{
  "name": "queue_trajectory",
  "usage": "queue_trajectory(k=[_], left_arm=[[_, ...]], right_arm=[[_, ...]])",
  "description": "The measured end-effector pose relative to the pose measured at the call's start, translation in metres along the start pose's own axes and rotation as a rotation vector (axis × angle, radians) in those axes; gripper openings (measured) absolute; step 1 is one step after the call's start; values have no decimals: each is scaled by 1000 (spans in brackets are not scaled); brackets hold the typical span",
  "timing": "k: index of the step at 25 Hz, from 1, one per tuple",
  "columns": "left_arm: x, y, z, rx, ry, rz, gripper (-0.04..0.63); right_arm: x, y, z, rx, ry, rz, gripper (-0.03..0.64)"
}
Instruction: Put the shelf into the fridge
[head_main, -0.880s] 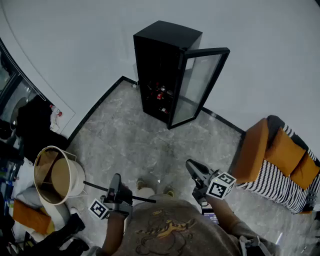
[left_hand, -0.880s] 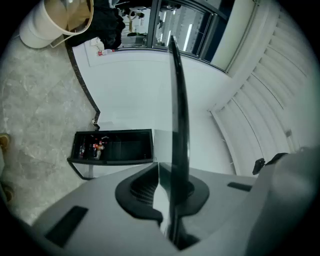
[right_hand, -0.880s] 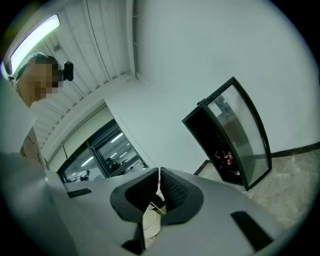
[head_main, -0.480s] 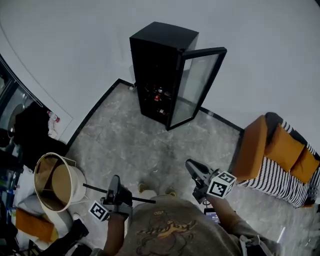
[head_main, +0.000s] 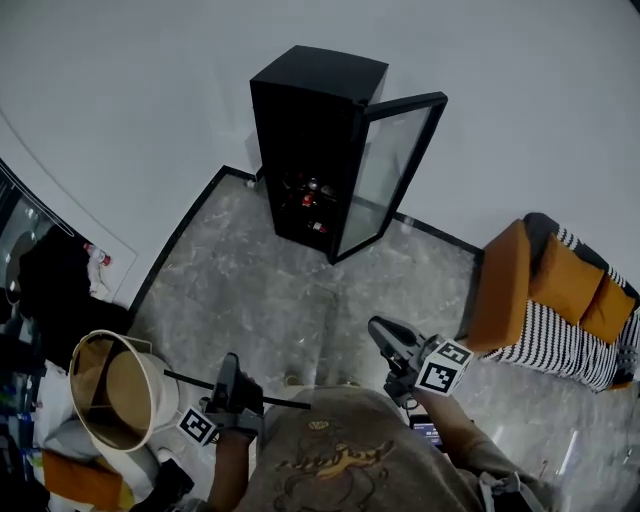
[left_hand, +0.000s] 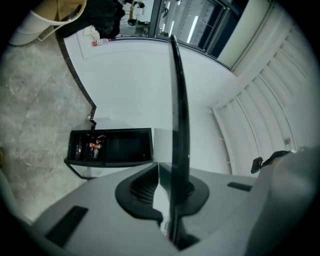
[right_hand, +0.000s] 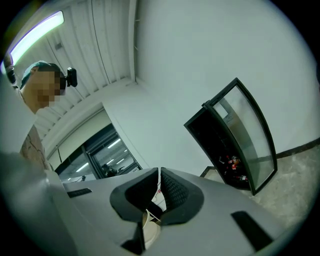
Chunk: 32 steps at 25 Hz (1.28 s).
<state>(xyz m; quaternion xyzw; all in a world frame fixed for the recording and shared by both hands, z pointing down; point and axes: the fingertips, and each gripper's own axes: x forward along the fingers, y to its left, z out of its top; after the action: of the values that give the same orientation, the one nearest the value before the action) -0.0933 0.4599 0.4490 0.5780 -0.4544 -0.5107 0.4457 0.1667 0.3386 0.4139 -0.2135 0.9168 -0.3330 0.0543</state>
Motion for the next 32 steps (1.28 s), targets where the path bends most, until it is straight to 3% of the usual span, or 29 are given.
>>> queue_trajectory(k=[6,17,32], left_arm=[[15,8,27,15,82,-11,18],[52,23,43,-42,120,-26,18],[157,45,49,-41,160,-20,18]], right_arm=[[21,10,-9,6,-25,-28,29],[39,-12,2,-11,-55,-110,29],[106,-59,31,10,-7,-50,29]])
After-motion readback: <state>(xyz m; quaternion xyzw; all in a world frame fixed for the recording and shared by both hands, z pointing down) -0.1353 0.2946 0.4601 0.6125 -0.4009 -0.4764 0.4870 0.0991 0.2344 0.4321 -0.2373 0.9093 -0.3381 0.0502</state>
